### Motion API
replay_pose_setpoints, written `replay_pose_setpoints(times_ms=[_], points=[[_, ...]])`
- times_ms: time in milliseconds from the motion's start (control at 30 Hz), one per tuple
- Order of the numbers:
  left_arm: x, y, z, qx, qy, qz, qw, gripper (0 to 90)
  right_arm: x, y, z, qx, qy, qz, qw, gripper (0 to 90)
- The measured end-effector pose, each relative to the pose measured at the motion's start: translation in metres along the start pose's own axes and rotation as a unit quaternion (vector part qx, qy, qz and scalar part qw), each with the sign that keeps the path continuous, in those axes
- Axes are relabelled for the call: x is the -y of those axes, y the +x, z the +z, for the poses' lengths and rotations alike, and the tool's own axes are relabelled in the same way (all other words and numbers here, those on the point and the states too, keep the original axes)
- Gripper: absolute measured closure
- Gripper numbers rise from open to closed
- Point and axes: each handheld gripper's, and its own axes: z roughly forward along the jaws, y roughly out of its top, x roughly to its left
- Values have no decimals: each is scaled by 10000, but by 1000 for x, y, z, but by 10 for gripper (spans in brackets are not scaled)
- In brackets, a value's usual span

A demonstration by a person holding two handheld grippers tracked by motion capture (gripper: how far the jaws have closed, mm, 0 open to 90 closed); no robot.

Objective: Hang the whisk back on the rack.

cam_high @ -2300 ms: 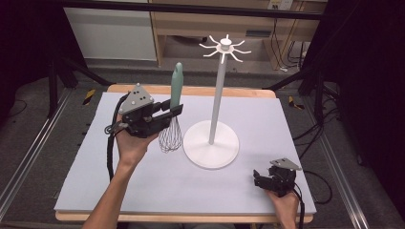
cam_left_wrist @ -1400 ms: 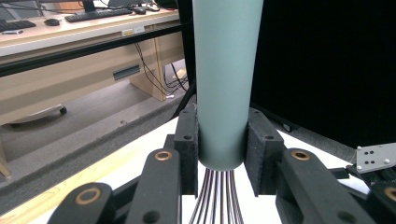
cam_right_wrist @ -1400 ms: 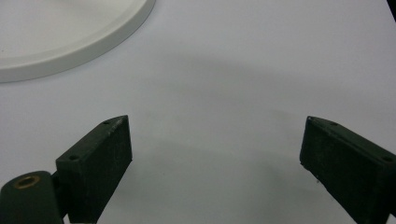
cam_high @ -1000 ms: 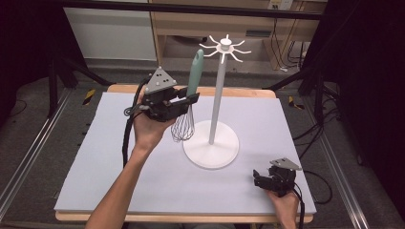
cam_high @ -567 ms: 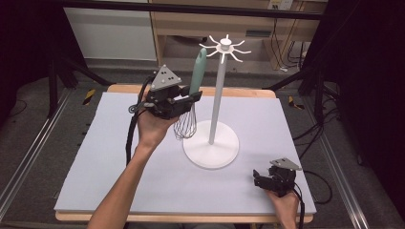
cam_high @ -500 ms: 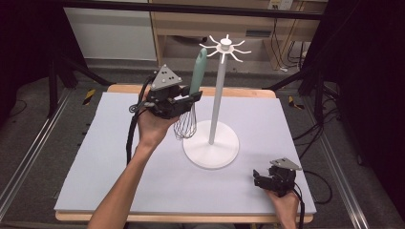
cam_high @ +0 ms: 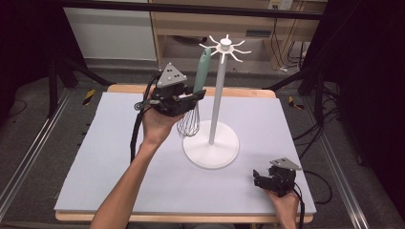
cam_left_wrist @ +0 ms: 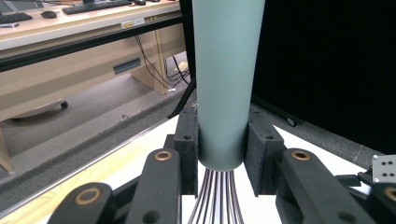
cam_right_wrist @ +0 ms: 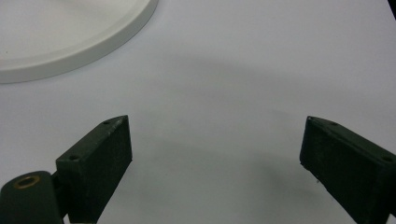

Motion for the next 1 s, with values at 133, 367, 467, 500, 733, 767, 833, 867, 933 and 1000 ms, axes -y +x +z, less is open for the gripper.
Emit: replay_pose_setpoints(times_ms=[133, 367, 467, 500, 733, 767, 833, 867, 933, 1000], points=[[0, 0, 4, -3, 11, -21, 10000, 684, 0, 0, 0, -11, -6, 0, 10000, 97], [1, -1, 10, 18, 9, -40, 10000, 684, 0, 0, 0, -10, -7, 6, 10000, 97], [2, -1, 12, 11, 10, -50, 10000, 684, 0, 0, 0, -11, -6, 8, 10000, 97], [2, -2, 13, 14, 11, -52, 10000, 684, 0, 0, 0, -11, -6, 6, 10000, 97], [3, -3, 17, 15, -39, -84, 10000, 683, 0, 0, 0, -14, -5, 4, 10000, 97], [3, -3, 18, 12, -44, -81, 10000, 683, 0, 0, 0, -14, -4, 5, 10000, 97], [4, -3, 19, -2, -56, -87, 9999, 683, 0, 0, 0, -12, -1, 3, 10000, 97], [4, -3, 20, -11, -69, -91, 9999, 683, 0, 0, 0, -13, 9, 1, 10000, 97], [4, -3, 22, -28, -90, -75, 9999, 682, 0, 0, 0, -24, 8, -9, 10000, 97], [6, -3, 23, -32, -130, -85, 9999, 682, 0, 0, 0, -26, -4, -9, 10000, 97]])
